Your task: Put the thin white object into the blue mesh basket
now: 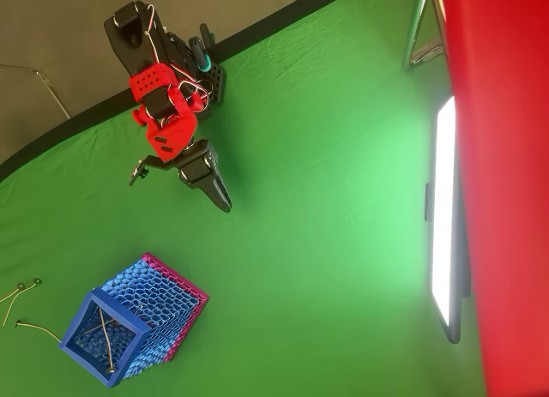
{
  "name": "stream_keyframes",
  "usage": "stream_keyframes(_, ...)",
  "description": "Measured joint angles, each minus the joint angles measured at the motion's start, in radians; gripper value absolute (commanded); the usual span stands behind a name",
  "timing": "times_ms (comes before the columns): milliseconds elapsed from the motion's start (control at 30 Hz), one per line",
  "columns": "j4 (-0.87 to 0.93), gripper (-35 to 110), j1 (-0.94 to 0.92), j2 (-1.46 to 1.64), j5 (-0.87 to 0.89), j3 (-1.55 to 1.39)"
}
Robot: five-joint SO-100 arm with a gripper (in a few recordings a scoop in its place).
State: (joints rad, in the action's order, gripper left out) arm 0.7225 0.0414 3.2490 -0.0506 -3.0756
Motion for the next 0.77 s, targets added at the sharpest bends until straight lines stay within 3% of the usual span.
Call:
stream_keyframes(133, 0.087, 1, 0.009, 0.058, 0.015, 0.000)
stream_keyframes(767, 0.126, 1, 0.009, 0.069, 0.021, 0.000)
